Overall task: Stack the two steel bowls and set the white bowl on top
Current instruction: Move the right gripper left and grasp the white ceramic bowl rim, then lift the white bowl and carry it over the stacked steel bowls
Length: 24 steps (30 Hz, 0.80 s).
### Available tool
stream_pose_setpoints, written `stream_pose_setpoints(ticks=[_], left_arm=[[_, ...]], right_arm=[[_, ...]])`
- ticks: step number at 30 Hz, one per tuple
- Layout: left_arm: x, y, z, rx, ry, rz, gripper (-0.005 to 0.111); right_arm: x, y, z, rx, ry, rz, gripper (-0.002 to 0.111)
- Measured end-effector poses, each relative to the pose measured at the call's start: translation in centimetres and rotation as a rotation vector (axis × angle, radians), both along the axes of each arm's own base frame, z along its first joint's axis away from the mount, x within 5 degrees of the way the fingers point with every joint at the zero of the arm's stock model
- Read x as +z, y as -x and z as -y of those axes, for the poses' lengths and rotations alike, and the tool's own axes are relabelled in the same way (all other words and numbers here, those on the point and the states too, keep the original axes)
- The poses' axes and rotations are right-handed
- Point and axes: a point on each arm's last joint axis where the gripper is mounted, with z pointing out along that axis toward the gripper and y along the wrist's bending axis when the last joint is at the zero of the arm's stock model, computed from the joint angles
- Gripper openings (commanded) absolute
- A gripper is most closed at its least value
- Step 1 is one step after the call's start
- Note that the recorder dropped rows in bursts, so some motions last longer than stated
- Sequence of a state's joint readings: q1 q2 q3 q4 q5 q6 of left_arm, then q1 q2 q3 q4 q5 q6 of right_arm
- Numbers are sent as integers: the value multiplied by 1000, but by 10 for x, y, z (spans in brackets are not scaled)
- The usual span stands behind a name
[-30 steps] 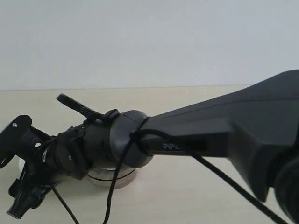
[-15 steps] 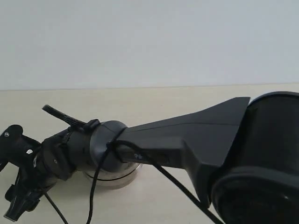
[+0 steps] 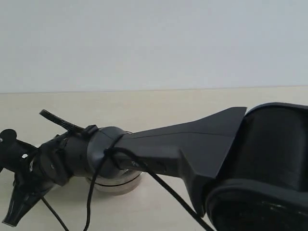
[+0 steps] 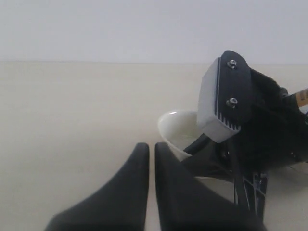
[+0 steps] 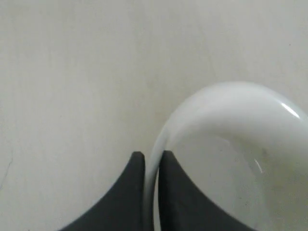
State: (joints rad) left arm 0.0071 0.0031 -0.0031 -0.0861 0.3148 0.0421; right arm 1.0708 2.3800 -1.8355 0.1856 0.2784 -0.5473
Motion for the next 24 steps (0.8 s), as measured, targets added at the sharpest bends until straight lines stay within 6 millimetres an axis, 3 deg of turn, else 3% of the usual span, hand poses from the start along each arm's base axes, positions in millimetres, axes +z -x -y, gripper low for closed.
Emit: stream_pose_setpoints(ticks=[7,12,18,24], left_arm=[[0,0,0,0,0,0,4],[0,0,0,0,0,0,4],[0,0,0,0,0,0,4],[0,0,0,0,0,0,4]], right_arm=[[22,13,-16,102,24,70,0],[37,7,-15,73,97,126,0],[68,-3,1,-62,157,173,0],[119,-11,28,-204,147,152,0]])
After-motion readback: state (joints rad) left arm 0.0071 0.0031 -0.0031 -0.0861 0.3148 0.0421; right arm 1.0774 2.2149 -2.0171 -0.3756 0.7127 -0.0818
